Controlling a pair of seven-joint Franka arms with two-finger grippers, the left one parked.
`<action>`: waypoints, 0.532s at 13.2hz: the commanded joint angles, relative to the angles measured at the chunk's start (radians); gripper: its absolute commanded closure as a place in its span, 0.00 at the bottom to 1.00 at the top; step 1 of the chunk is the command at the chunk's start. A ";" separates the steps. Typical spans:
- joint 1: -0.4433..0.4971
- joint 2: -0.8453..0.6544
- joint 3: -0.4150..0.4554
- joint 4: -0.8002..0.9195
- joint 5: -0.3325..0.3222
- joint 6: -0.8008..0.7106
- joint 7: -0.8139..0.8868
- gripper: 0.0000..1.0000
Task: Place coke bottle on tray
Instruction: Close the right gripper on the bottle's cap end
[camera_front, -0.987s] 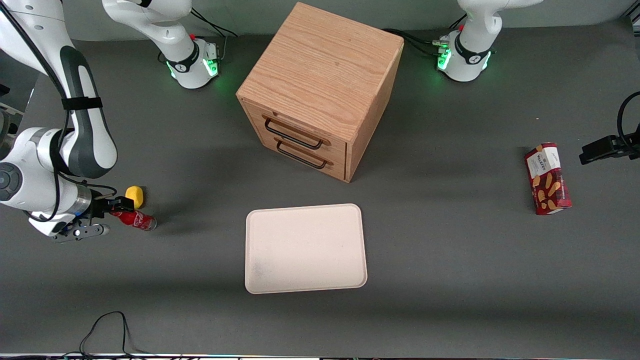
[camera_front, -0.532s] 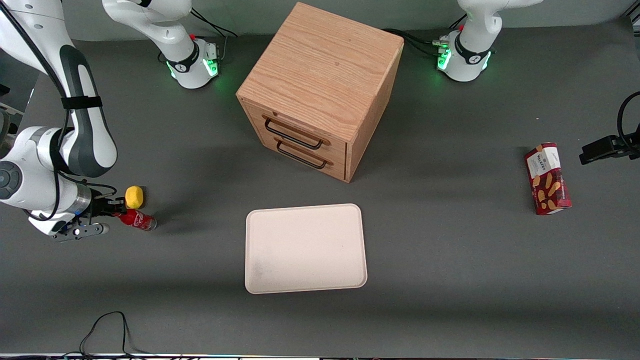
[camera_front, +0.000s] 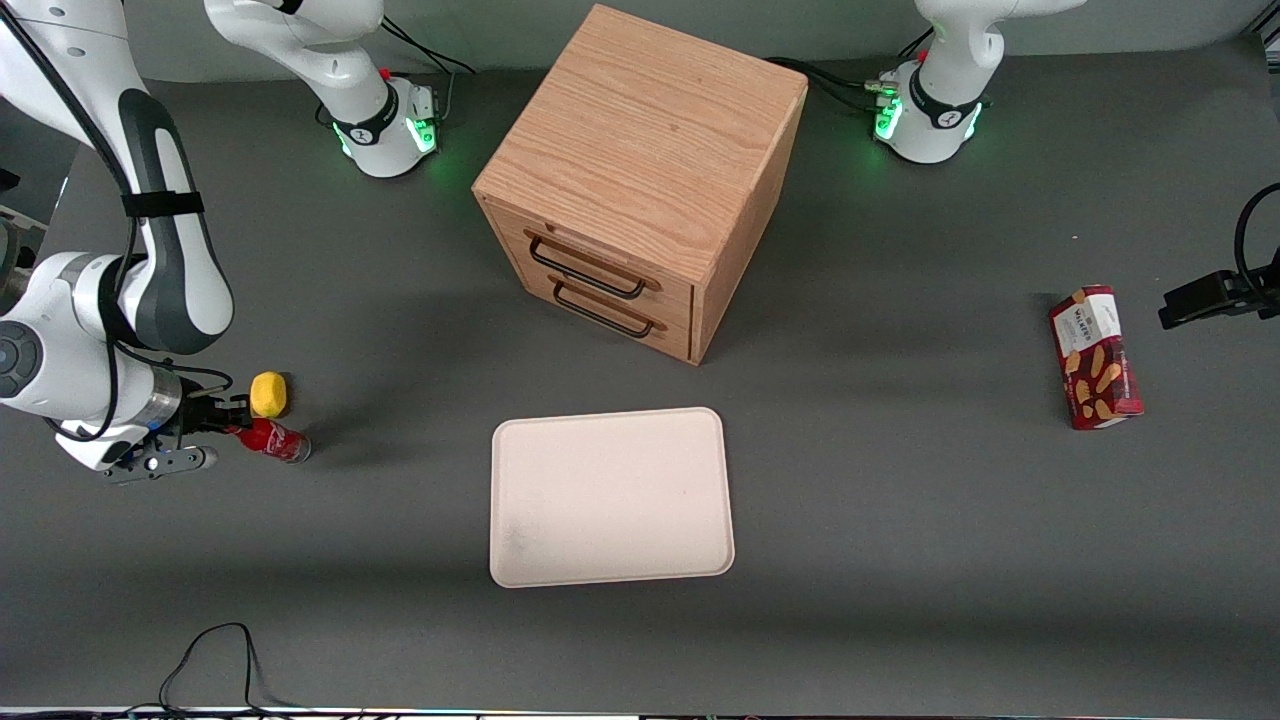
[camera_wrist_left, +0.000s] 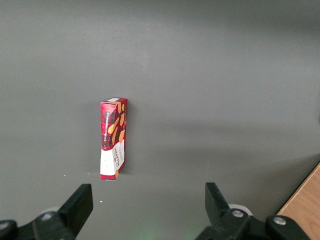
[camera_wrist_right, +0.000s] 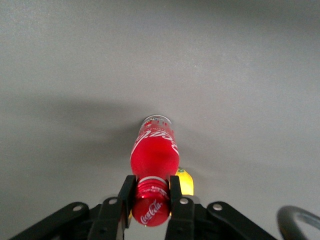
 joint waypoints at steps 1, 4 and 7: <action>0.008 -0.051 0.000 0.047 0.006 -0.109 0.017 1.00; 0.029 -0.096 0.002 0.145 0.005 -0.292 0.057 1.00; 0.035 -0.151 0.002 0.249 0.005 -0.477 0.077 1.00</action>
